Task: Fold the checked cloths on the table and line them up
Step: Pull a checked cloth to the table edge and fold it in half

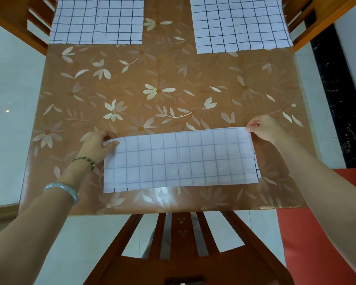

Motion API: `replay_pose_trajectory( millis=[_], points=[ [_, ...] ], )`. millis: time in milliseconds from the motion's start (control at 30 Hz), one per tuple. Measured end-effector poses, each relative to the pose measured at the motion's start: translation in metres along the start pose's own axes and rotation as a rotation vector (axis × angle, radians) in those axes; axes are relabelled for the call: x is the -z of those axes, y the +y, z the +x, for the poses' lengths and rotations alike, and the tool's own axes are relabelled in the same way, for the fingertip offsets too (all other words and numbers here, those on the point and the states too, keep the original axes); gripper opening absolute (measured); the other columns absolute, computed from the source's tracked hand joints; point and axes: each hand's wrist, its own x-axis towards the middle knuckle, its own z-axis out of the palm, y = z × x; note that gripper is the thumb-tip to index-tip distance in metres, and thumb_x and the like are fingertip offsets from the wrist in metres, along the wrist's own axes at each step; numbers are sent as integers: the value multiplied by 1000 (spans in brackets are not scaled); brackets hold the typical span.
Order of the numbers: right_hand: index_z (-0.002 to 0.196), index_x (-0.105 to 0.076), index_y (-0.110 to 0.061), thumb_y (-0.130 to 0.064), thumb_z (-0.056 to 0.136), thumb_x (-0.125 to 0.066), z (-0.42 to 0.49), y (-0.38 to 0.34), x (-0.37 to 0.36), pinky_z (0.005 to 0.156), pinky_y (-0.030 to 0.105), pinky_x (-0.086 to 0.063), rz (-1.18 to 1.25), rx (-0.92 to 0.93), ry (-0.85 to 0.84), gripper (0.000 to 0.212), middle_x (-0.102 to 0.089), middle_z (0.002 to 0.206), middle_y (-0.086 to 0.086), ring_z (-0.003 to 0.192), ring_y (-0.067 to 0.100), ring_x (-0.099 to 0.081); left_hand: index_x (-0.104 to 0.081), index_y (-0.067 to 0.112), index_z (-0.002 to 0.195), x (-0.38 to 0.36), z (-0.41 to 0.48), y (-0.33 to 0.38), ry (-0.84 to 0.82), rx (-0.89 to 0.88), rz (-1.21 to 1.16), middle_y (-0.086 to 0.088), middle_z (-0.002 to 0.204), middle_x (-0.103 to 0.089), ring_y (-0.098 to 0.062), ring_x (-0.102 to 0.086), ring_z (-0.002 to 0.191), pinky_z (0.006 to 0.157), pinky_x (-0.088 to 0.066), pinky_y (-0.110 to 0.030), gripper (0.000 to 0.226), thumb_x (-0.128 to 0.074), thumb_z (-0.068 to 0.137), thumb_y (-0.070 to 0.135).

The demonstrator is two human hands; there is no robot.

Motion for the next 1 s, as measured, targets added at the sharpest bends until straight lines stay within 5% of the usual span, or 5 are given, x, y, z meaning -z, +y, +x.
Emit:
replay_pose_trajectory(
  millis=[267, 433, 533, 733, 1000],
  points=[
    [96, -68, -12, -13, 94, -53, 1, -4, 7, 73, 24, -33, -86, -7, -17, 16, -63, 105, 3, 92, 13, -49, -61, 8, 73, 12, 1, -3, -85, 89, 19, -11, 78, -58, -32, -54, 77, 68, -38, -34, 22, -67, 86, 25],
    [110, -59, -17, -28, 76, -78, -9, -3, 7, 65, 15, -33, 83, -50, -56, 40, -55, 100, 3, 92, 16, -52, -48, 14, 63, 9, 5, 2, -18, 156, -32, -5, 75, -49, -23, -46, 66, 55, -32, -26, 32, -69, 85, 22],
    [110, -56, -17, -27, 75, -78, -19, 3, 1, 65, 18, -35, 139, -73, 67, 43, -53, 100, 1, 92, 16, -51, -58, 14, 91, 11, 6, 6, 46, 125, -44, -9, 100, -57, -29, -52, 91, 74, -44, -38, 24, -69, 83, 34],
    [117, -60, -13, -19, 86, -66, -40, 35, -14, 90, 49, -52, 305, -175, 108, 33, -57, 87, -6, 83, 21, -63, -40, 8, 137, -27, -29, 36, 48, -163, 253, -14, 142, -41, -33, -37, 129, 107, -28, -47, 80, -35, 84, 68],
    [115, -64, -11, -5, 89, -55, -65, 25, -30, 87, 30, -50, 279, -154, 104, 28, -63, 96, 0, 95, 23, -60, -9, 32, 152, -86, -58, 61, -70, -240, 418, -4, 160, -8, -27, -5, 147, 117, 2, -47, 75, -5, 88, 71]
  ],
)
